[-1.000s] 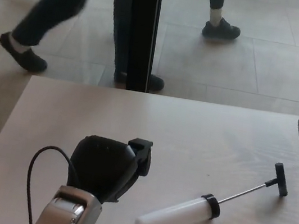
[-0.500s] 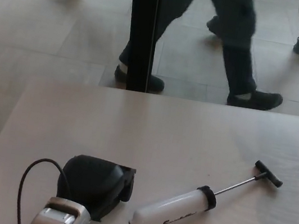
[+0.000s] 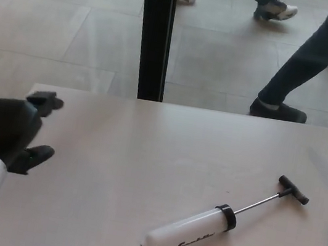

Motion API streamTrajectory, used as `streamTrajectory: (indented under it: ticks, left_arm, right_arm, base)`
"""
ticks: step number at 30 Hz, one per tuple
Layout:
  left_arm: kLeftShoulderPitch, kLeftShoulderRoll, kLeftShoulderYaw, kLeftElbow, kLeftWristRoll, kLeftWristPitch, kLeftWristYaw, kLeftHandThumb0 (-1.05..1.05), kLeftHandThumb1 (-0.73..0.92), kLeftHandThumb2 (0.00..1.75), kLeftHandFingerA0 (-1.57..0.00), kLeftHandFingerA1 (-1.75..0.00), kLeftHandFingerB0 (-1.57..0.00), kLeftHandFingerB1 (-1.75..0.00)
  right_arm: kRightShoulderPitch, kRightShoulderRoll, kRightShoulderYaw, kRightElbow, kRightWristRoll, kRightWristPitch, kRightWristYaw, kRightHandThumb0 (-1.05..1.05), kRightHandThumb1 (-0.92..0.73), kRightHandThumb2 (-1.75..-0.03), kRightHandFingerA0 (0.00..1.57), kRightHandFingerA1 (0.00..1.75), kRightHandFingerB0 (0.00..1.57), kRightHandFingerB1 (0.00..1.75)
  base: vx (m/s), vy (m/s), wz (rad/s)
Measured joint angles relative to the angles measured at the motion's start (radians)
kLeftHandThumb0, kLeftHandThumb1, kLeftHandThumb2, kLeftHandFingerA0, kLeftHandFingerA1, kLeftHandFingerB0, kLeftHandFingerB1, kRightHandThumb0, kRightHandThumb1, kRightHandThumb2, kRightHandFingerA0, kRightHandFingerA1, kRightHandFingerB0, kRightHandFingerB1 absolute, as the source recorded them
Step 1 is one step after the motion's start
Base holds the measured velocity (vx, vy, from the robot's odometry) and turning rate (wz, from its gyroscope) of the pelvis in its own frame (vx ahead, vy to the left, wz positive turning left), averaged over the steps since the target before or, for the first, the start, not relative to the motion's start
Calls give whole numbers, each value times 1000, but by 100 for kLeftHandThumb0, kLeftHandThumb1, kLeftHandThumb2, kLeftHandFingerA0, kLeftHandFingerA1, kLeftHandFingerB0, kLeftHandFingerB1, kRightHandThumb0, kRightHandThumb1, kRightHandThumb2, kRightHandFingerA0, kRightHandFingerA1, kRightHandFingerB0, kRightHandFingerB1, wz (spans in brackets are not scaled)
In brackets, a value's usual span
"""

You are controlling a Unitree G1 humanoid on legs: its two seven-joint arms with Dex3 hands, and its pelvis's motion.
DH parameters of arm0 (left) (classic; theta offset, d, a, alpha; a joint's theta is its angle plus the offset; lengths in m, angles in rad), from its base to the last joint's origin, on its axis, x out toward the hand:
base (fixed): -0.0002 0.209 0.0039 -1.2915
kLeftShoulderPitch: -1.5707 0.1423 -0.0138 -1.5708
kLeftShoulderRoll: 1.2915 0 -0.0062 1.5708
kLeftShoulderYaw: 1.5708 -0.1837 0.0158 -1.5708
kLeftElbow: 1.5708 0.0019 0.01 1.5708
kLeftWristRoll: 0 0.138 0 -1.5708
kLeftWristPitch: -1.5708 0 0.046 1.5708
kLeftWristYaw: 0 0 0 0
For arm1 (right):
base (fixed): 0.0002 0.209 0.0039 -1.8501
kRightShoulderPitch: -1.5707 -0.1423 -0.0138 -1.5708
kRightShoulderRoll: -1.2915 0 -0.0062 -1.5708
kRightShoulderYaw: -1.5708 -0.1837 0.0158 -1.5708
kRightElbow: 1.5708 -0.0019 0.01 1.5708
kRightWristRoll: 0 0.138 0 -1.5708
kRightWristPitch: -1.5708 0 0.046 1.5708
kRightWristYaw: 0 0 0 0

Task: The robot uses its left hand to lift the air pump kept on the middle of the desk and use the right hand to pull out the handle

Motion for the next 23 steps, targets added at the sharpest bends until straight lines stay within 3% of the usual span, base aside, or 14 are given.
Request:
streamTrajectory:
  ticks: [2,3,4,7,9,10,12,13,15,16,17,21,22,23]
  left_arm:
    - [15,6,51,1,-25,0,-10,-90,59,99,-2,-32,-10,-10]
    - [25,10,82,1,-40,0,-16,-90,59,97,0,-27,-10,-8]
    - [34,14,109,3,-54,0,-22,-89,60,99,-1,-30,-9,-9]
    - [78,37,215,24,-101,0,-42,-91,61,96,0,-23,0,-4]
    - [105,45,276,43,-127,0,-50,-90,62,102,-1,-38,-7,-12]
    - [121,47,305,56,-140,0,-52,-86,56,95,-7,-63,-4,-26]
    - [161,49,373,93,-166,0,-56,-90,59,97,-10,-63,-3,-34]
    - [176,50,397,111,-175,-1,-57,-86,57,96,0,-36,0,-17]
    - [216,50,467,166,-204,-2,-60,-86,57,96,0,-36,0,-17]
    - [232,50,499,192,-218,-1,-61,-79,76,64,0,-25,0,-17]
    - [245,49,528,214,-231,-1,-62,-93,63,95,0,-28,0,-11]
    - [309,44,656,342,-291,0,-62,-77,58,97,0,-41,0,-29]
    - [324,40,682,367,-302,1,-62,-71,76,65,0,-52,-2,-25]
    - [326,40,684,369,-304,1,-62,-71,76,65,0,-52,-2,-25]
  right_arm:
    - [18,-20,-26,15,2,-3,0,-76,-75,-82,0,0,4,19]
    - [30,-31,-42,25,2,-5,-1,-78,-77,-83,0,0,3,18]
    - [39,-40,-56,37,3,-7,-1,-83,-69,-104,0,26,3,19]
    - [79,-82,-113,96,10,-17,-1,-82,-68,-99,0,25,5,19]
    - [104,-107,-146,134,15,-23,-2,-83,-69,-100,0,25,5,19]
    - [118,-120,-164,155,17,-26,-3,-79,-68,-100,0,30,4,16]
    - [151,-144,-206,203,22,-33,-4,-78,-67,-101,0,33,4,18]
    - [164,-151,-223,221,25,-35,-5,-79,-68,-101,0,33,3,14]
    - [201,-167,-267,271,33,-41,-7,-79,-68,-101,0,33,3,14]
    - [217,-171,-286,291,37,-43,-7,-81,-67,-97,0,29,0,9]
    - [230,-173,-303,309,40,-45,-8,-68,-64,-99,1,40,1,26]
    - [287,-175,-391,387,68,-58,-9,-67,-65,-98,1,42,0,27]
    - [298,-174,-411,403,75,-60,-10,-61,-64,-99,0,43,0,33]
    - [299,-174,-413,405,76,-60,-10,-61,-64,-99,0,43,0,33]
  base:
    - [0,0,0]
    - [0,0,0]
    - [0,0,0]
    - [0,0,0]
    - [0,0,0]
    - [0,0,0]
    - [0,0,0]
    - [0,0,0]
    - [0,0,0]
    - [0,0,0]
    - [0,0,0]
    - [0,0,0]
    - [0,0,0]
    - [0,0,0]
